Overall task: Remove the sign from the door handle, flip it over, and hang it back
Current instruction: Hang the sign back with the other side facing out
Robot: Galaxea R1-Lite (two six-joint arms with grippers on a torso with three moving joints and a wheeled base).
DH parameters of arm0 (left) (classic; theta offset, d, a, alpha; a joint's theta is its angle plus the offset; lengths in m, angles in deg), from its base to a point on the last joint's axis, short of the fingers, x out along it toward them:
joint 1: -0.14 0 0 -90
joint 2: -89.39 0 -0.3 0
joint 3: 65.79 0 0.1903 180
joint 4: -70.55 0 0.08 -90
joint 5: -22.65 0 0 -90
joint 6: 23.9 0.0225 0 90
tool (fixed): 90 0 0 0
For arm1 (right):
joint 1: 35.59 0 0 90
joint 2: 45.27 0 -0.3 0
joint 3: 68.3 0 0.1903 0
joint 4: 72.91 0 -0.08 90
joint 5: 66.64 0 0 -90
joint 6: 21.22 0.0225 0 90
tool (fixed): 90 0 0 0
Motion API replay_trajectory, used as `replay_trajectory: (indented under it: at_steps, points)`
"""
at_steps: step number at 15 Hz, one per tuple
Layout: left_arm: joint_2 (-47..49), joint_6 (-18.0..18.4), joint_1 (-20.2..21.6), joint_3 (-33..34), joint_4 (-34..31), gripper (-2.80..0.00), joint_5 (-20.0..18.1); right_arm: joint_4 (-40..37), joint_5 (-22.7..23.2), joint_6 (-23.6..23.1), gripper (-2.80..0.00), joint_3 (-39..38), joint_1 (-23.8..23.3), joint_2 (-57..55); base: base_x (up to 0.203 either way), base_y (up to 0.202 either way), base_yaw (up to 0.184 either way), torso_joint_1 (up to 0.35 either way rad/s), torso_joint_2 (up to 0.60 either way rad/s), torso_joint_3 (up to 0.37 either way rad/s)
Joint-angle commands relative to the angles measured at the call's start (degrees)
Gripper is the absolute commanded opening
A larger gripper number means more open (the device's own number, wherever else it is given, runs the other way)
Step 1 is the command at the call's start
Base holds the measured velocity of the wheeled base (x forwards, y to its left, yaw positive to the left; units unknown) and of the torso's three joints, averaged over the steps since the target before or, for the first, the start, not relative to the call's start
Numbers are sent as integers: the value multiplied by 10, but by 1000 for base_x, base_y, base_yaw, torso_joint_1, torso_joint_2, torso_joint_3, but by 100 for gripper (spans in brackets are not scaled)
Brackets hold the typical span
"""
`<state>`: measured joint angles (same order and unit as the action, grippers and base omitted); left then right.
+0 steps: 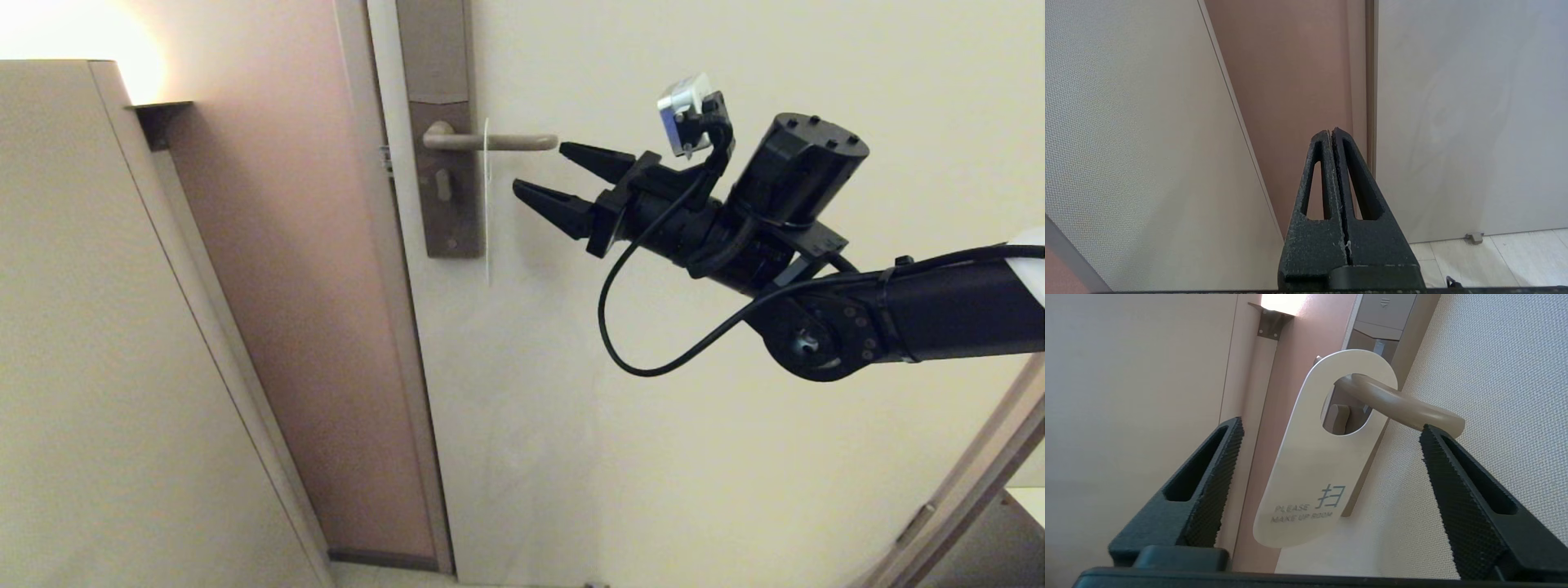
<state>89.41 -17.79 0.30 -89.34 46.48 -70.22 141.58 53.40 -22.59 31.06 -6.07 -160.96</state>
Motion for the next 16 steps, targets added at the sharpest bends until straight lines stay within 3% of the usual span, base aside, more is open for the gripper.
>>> replay_trajectory:
  at_steps: [1, 2, 12, 16]
  points:
    - [0, 0, 0, 0, 0, -280, 0, 3, 2, 0, 0, -2, 0, -1, 0, 0, 0, 0, 0, 0]
    - [0, 0, 0, 0, 0, -280, 0, 3, 3, 0, -280, -4, 0, -1, 0, 0, 0, 0, 0, 0]
    - [0, 0, 0, 0, 0, -280, 0, 3, -1, -5, -280, -13, -1, 23, 0, 0, 0, 0, 0, 0]
    - [0, 0, 0, 0, 0, -280, 0, 2, -21, -20, -280, -55, -1, 53, 0, 0, 0, 0, 0, 0]
